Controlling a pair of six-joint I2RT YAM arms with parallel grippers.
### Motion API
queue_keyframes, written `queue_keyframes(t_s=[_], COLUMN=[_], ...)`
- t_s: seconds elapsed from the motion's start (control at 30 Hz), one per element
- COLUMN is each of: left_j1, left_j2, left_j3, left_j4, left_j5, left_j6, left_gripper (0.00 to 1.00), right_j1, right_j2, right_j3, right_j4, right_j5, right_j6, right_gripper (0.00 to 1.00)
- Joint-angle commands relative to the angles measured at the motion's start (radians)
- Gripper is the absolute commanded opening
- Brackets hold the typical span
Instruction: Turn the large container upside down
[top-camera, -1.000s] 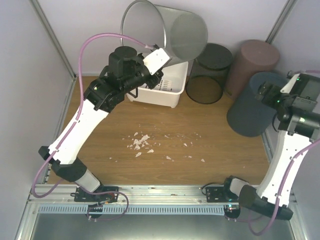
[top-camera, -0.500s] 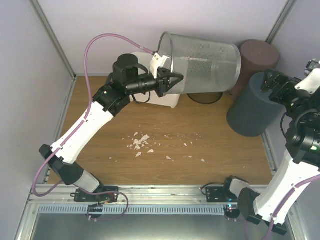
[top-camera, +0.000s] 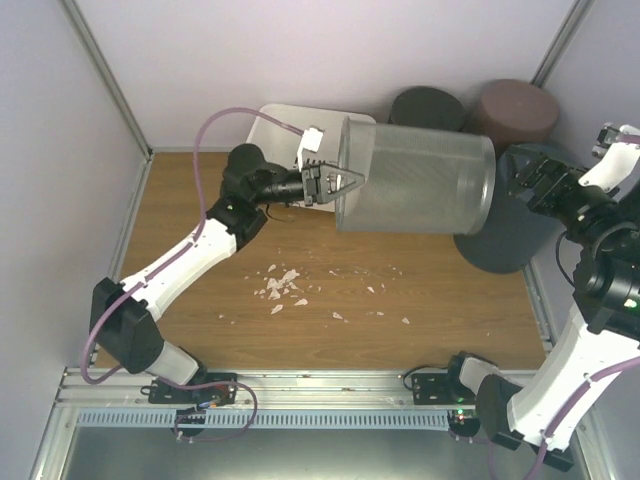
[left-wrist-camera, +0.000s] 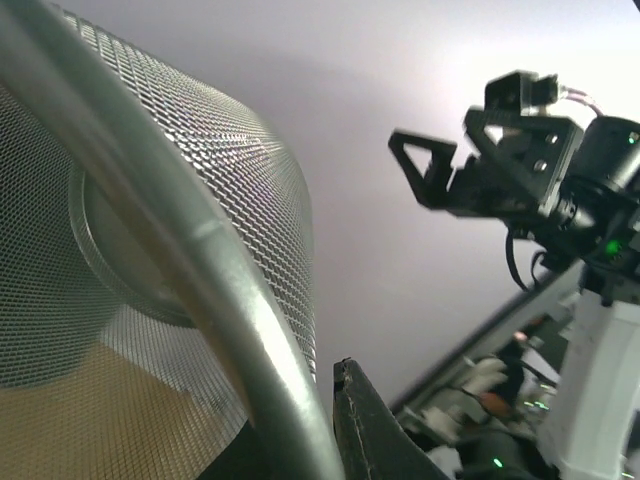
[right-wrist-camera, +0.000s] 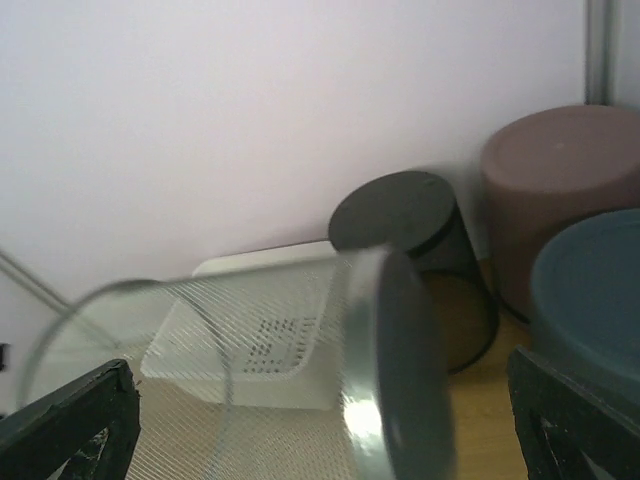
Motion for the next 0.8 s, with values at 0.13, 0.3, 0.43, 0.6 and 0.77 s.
queue_keyframes(t_s=[0.13,0.3,0.43,0.6,0.77], left_j1=[-0.036,-0.052,-0.095,-0.138,-0.184], left_j2=[-0.066,0.045,0.171,0.275,0.339], left_j3=[-0.253,-0.371,-0.376,-0.422,-0.469], left_j4=[0.654,1.11,1.304,1.471,1.513], left_j5=[0.137,0.103,0.075,0.026,-0.019], left_j6=[-0.293,-0.605,-0.755,-0.852,-0.848], left_gripper=[0.0,0.0,0.0,0.0,0.0], right_j1=[-0.006,-0.006,-0.006,-0.006,-0.006], right_j2=[-0.016,-0.033,-0.041,-0.065,-0.074], right_j3=[-0.039,-0.063,-0.076,-0.144,-0.163], right_j4=[-0.059,-0.066,-0.067,-0.067,-0.066], right_j5=[-0.114,-0.174,-0.192,-0.173,-0.166], right_j6=[0.048,0.054,0.064,0.06,0.06], right_gripper=[0.99,1.0,1.0,1.0,1.0])
